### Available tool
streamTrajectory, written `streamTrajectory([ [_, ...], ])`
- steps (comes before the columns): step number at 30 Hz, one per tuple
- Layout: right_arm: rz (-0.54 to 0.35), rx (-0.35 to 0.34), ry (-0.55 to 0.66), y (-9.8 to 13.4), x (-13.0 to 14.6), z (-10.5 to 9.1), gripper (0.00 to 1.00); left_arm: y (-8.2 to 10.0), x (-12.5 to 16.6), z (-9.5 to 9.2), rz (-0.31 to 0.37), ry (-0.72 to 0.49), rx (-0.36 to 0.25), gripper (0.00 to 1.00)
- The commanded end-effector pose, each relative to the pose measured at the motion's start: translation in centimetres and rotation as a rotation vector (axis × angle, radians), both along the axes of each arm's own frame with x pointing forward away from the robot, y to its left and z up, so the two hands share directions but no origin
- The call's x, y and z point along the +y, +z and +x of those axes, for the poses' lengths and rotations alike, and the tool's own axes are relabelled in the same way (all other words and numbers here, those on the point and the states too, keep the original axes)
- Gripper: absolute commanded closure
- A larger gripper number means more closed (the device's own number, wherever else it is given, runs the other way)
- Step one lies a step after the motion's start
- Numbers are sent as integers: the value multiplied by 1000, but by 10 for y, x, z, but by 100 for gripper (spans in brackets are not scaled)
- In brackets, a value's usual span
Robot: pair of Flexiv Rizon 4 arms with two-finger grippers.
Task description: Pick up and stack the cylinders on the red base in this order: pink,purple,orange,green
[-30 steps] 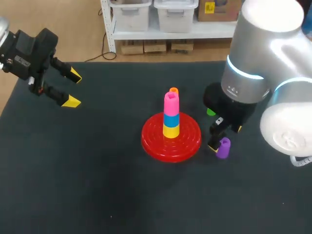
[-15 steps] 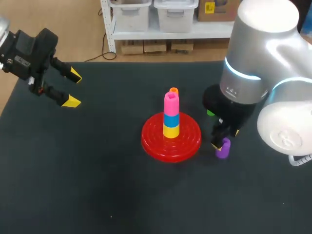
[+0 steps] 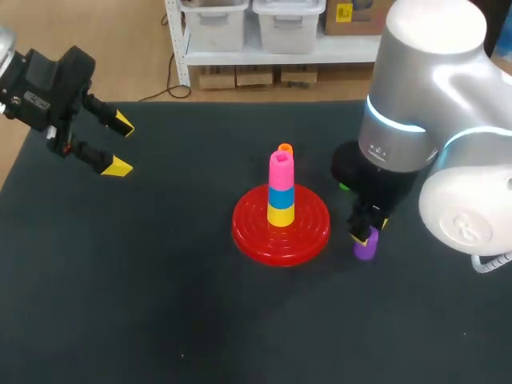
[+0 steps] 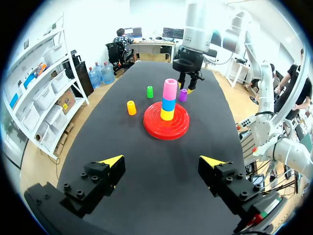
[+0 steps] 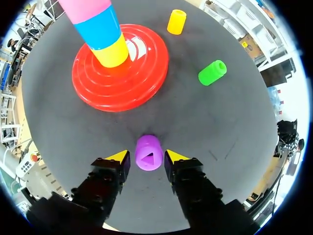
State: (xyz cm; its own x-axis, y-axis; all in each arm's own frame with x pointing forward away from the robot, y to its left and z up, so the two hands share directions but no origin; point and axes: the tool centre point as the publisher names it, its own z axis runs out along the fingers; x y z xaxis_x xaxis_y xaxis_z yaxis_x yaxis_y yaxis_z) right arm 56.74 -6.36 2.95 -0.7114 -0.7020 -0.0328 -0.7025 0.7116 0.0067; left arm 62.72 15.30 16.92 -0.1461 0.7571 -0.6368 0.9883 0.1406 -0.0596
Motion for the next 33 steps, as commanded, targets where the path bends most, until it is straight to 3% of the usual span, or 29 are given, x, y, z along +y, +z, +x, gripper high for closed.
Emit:
streamTrajectory([
  [1,-5,2,0,-1,2,3,54,-1,1,0,-2,0,-3,0],
  [7,-9,2,-1,-2,2,5,57,-1,1,0,-2,0,-3,0],
  [12,-9,4,1,-3,1,5,86,-1,1,0,-2,0,-3,0],
  [15,-9,6,-2,-4,0,5,97,-1,1,0,-2,0,-3,0],
  [20,-15,10,-7,1,-2,5,100,-1,1,0,-2,0,-3,0],
  [24,-15,-1,-18,22,-1,11,100,-1,1,0,-2,0,-3,0],
  [33,59,-90,4,119,26,39,100,-1,1,0,-2,0,-3,0],
])
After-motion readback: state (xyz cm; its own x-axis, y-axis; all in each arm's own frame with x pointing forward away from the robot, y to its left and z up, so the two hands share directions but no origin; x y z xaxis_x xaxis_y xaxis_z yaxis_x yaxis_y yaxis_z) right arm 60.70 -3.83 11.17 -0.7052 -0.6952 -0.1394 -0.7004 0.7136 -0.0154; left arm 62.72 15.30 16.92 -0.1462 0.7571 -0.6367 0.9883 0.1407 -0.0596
